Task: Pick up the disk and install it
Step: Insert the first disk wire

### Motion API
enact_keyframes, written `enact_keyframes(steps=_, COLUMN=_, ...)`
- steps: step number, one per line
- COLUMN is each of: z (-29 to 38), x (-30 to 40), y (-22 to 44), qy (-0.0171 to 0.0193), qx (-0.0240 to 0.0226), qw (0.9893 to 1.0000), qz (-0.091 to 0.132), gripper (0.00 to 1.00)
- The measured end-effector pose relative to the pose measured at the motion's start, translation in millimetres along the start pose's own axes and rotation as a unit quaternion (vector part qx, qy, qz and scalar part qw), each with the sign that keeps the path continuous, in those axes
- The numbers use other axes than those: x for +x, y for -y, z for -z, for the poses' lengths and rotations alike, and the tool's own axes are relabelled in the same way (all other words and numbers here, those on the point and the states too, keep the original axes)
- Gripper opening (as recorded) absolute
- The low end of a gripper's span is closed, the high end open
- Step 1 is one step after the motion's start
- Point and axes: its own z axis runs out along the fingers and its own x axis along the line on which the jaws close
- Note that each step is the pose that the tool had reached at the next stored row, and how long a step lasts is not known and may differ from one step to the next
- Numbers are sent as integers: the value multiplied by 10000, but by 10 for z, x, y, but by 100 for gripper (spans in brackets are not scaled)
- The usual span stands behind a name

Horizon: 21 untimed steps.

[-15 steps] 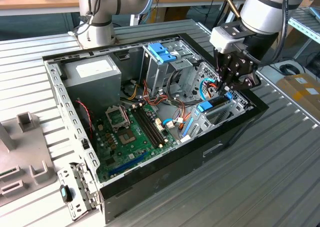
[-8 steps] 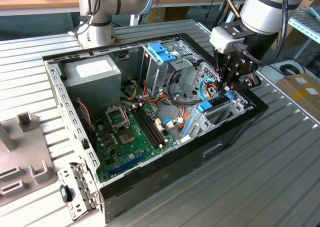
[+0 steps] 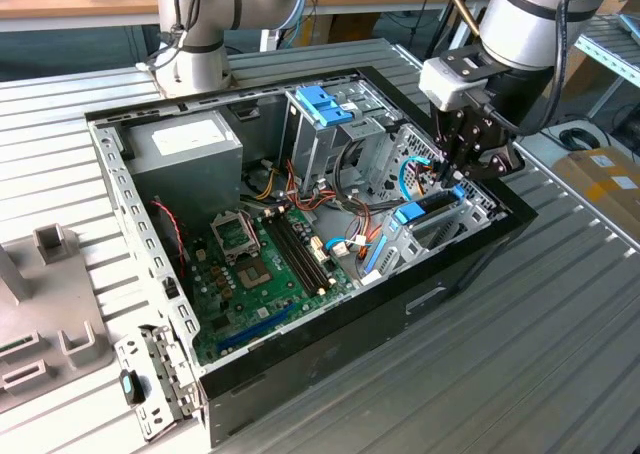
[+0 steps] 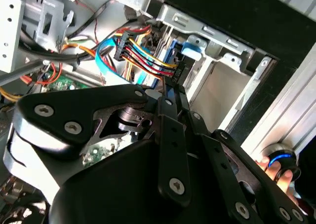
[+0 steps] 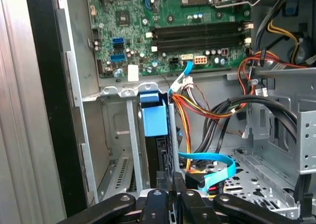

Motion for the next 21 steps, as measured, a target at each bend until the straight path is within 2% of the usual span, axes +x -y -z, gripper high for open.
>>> enact_keyframes(steps=1, z=-2, x=0, y=0, qy=6, qx=72, qw=10000, qz=1, gripper=16)
enact_keyframes(steps=2, z=-2, x=0, y=0, qy=10, qx=120, qw=9999, qz=2, gripper=16)
enact_keyframes(steps=3, z=-5, x=0, y=-1, qy=17, qx=208, qw=9998, qz=3, gripper=16)
enact_keyframes(steps=4, z=-5, x=0, y=-1, qy=20, qx=252, qw=9997, qz=5, gripper=16)
enact_keyframes(steps=7, z=-3, x=1, y=-10, qy=20, qx=253, qw=9997, qz=4, gripper=16)
enact_keyframes(steps=10, z=0, x=7, y=-68, qy=34, qx=252, qw=9997, qz=2, gripper=16)
enact_keyframes(steps=11, z=-8, x=10, y=-85, qy=47, qx=251, qw=9997, qz=0, gripper=16)
enact_keyframes(steps=14, z=-51, x=15, y=-131, qy=51, qx=250, qw=9997, qz=1, gripper=16)
enact_keyframes(steps=21, z=-95, x=18, y=-139, qy=54, qx=249, qw=9997, qz=37, gripper=16)
